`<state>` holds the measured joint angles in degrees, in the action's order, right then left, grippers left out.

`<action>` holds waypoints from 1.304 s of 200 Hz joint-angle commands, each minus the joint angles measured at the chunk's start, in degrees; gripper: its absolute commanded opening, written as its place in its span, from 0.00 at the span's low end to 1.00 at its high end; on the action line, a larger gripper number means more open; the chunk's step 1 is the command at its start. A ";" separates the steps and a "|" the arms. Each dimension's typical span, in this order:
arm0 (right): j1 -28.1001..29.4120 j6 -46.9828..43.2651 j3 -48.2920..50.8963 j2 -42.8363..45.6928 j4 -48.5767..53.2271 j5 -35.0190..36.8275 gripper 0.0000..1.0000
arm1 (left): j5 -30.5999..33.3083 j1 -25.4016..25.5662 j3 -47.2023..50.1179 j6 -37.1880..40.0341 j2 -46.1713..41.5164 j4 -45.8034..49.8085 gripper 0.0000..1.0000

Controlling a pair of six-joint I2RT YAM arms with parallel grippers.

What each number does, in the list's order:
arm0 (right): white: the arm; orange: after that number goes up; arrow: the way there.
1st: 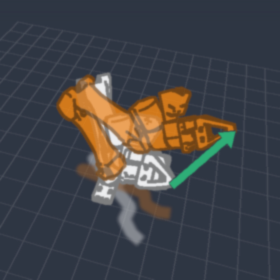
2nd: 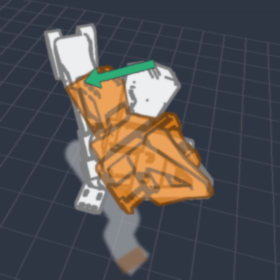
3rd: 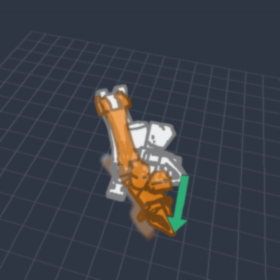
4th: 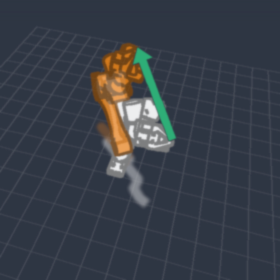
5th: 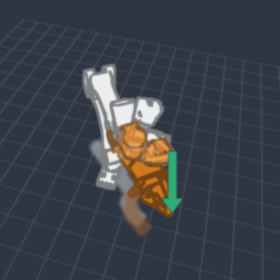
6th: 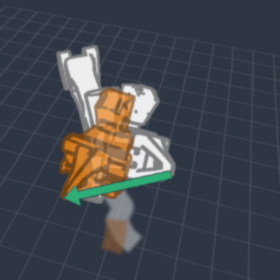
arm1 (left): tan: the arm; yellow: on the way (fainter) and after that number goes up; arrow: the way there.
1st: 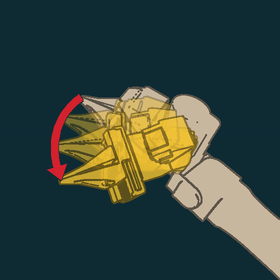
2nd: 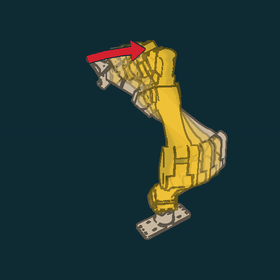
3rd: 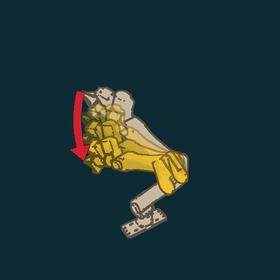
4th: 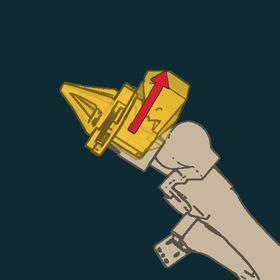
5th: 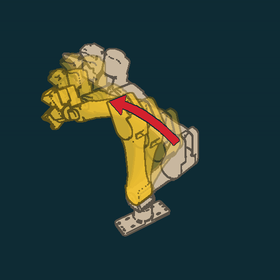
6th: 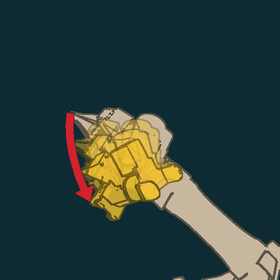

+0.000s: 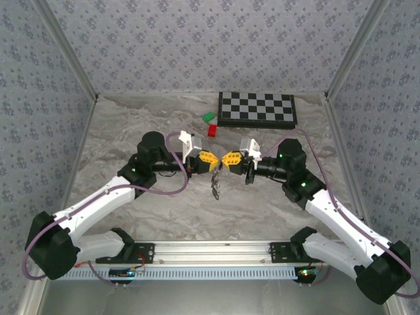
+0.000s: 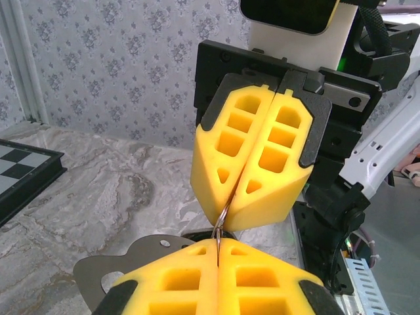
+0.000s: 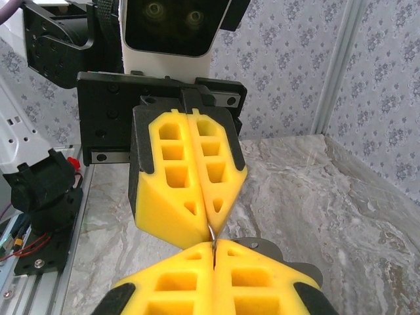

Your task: Put the keys on the keyring

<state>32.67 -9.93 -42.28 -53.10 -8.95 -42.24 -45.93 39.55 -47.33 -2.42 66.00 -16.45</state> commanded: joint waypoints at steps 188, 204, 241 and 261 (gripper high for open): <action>-0.35 0.55 -0.73 1.78 -0.63 -0.92 0.00 | -1.06 0.31 -3.35 1.10 -0.87 -1.55 0.00; -0.19 -0.08 -1.28 1.47 0.41 -0.75 0.00 | -1.29 0.27 -3.33 1.15 -0.78 -1.49 0.00; -0.09 -0.35 -1.23 1.34 0.42 0.05 0.00 | -1.55 0.34 -3.34 1.29 -0.78 -1.35 0.00; 0.15 -0.39 -1.39 1.18 0.51 -0.50 0.00 | -1.75 0.39 -3.56 1.25 -0.61 -1.27 0.00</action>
<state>32.14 -9.93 -42.26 -51.62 -8.73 -41.78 -45.87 39.77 -47.97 -1.96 66.02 -16.23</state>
